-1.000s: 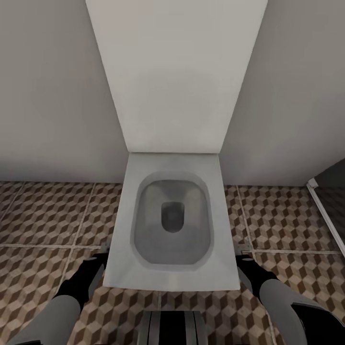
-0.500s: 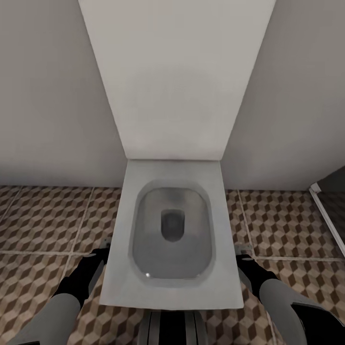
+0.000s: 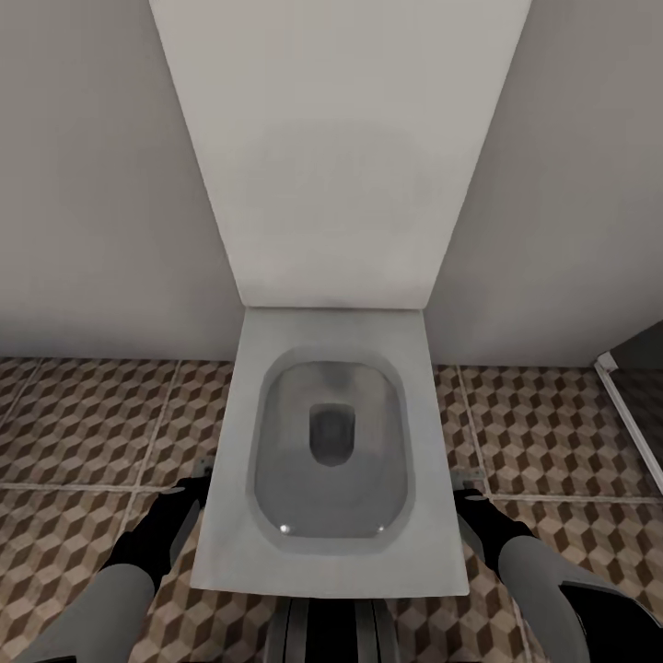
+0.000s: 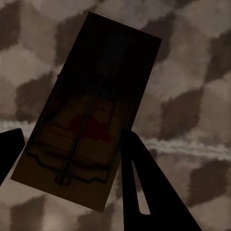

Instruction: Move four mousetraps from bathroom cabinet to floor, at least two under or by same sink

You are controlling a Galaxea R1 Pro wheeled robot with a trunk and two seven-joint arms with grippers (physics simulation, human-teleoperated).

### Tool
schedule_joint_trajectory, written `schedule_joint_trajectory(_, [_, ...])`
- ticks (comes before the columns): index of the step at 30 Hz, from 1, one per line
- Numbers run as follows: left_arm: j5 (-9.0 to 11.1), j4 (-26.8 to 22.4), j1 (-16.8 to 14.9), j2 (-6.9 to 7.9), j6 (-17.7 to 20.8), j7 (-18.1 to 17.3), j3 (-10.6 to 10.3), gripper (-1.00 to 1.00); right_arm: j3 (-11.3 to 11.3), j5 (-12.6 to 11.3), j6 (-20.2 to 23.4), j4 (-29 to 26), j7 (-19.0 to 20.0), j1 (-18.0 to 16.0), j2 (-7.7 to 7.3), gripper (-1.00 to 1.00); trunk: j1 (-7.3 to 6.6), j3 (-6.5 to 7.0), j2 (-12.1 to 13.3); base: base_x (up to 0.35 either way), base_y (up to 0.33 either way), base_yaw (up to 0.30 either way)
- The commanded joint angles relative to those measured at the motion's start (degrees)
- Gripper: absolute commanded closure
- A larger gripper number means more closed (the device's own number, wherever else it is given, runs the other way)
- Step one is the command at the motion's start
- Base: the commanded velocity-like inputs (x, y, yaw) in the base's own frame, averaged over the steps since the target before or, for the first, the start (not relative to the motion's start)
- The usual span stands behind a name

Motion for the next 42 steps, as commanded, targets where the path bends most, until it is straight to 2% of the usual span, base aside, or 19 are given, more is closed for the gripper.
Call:
schedule_joint_trajectory(1, [-0.4,-0.1,0.0,-0.03,0.3,-0.1,0.1,1.00,-0.4,0.6,0.3,-0.1,0.0,0.0,0.03,1.00,-0.01,-0.03,0.0,0.000,0.000,0.000])
schedule_joint_trajectory(22, [-0.5,0.1,0.0,-0.03,0.6,0.1,0.1,1.00,-0.4,0.6,0.3,0.0,0.0,0.0,0.03,1.00,-0.01,-0.03,0.0,0.029,0.000,0.000])
schedule_joint_trajectory(30, [0.2,1.8,0.0,0.60,-0.1,0.2,0.3,1.00,-0.4,0.5,0.2,0.4,0.0,0.0,-0.05,1.00,-0.01,-0.03,0.0,0.001,0.000,0.000])
schedule_joint_trajectory(32, [0.3,3.2,0.0,0.94,-0.8,0.1,0.3,1.00,-0.5,0.5,0.2,0.5,0.0,0.0,-0.08,1.00,-0.01,-0.03,0.0,0.000,0.000,0.000])
schedule_joint_trajectory(37, [0.5,6.5,-0.1,2.06,-5.8,0.3,0.6,1.00,-0.5,0.5,0.2,0.6,0.0,0.0,-0.13,1.00,-0.01,-0.03,0.0,0.000,0.000,0.000])
schedule_joint_trajectory(42, [0.7,7.3,-0.1,2.93,-7.2,0.3,0.6,1.00,-0.5,0.5,0.2,0.6,0.0,0.0,-0.21,1.00,-0.01,-0.03,0.0,0.000,0.000,0.000])
